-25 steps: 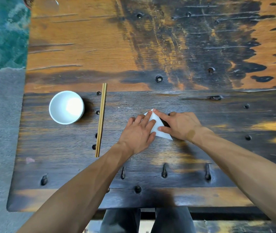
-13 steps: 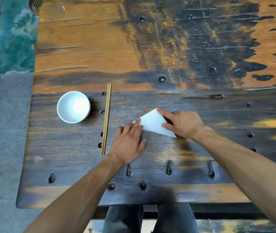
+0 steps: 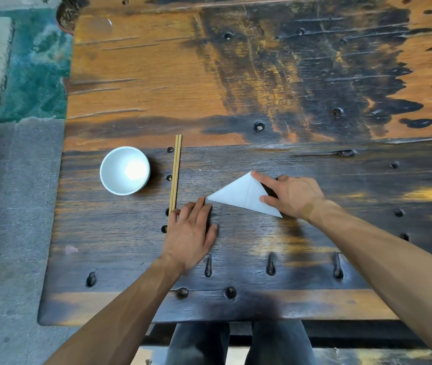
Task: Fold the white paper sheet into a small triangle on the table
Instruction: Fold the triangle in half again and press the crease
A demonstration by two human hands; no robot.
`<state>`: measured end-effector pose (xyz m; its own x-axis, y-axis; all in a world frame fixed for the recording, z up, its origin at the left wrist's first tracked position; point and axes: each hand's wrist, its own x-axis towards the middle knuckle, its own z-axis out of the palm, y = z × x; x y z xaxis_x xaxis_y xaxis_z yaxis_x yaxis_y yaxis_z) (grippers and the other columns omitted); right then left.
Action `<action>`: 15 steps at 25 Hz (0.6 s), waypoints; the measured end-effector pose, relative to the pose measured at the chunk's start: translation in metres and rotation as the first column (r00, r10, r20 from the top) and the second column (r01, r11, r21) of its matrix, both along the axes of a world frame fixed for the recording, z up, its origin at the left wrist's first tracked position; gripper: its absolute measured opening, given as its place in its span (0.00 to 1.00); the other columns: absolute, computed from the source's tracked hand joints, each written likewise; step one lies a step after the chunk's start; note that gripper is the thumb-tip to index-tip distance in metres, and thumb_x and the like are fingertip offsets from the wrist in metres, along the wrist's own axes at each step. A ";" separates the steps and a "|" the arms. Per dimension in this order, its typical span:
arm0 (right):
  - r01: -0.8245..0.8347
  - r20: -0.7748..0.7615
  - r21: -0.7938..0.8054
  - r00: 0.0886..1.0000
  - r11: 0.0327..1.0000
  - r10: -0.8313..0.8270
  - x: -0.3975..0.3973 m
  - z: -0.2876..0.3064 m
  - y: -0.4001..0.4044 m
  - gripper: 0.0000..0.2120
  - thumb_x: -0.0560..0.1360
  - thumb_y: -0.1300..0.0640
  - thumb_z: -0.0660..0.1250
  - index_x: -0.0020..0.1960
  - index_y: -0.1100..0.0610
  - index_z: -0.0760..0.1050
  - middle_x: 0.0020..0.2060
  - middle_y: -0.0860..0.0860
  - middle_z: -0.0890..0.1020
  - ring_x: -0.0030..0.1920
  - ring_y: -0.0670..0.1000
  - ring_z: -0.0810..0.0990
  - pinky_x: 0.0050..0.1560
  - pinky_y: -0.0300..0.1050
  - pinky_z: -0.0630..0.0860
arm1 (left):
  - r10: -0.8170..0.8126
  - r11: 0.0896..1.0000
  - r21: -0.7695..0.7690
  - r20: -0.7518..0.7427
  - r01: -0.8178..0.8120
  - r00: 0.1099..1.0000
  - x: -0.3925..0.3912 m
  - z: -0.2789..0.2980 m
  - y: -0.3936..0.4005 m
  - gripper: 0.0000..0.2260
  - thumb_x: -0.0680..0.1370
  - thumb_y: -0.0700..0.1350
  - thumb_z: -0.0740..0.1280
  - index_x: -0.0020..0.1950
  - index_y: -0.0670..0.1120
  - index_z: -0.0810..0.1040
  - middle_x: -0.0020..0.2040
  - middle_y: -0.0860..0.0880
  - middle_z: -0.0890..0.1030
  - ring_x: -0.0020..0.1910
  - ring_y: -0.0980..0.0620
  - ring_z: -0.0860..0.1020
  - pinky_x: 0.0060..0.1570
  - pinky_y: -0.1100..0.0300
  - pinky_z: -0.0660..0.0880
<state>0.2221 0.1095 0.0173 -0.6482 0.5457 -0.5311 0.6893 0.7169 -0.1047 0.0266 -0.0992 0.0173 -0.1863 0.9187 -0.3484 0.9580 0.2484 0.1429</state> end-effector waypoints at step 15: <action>0.025 -0.051 0.005 0.998 1.000 -0.025 -0.003 -0.004 -0.001 0.27 0.79 0.34 0.49 0.76 0.35 0.47 0.55 0.52 0.77 0.52 0.57 0.79 0.39 0.48 0.68 | 0.059 0.992 0.103 0.111 -0.070 0.992 -0.004 -0.001 0.005 0.24 0.81 0.59 0.52 0.74 0.49 0.63 0.71 0.49 0.72 0.68 0.47 0.68 0.64 0.47 0.66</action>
<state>0.2194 0.1086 0.0135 -0.6603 0.5650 -0.4947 0.7010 0.7000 -0.1361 0.0229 -0.0938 0.0162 -0.2134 0.9387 -0.2706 0.9182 0.2873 0.2728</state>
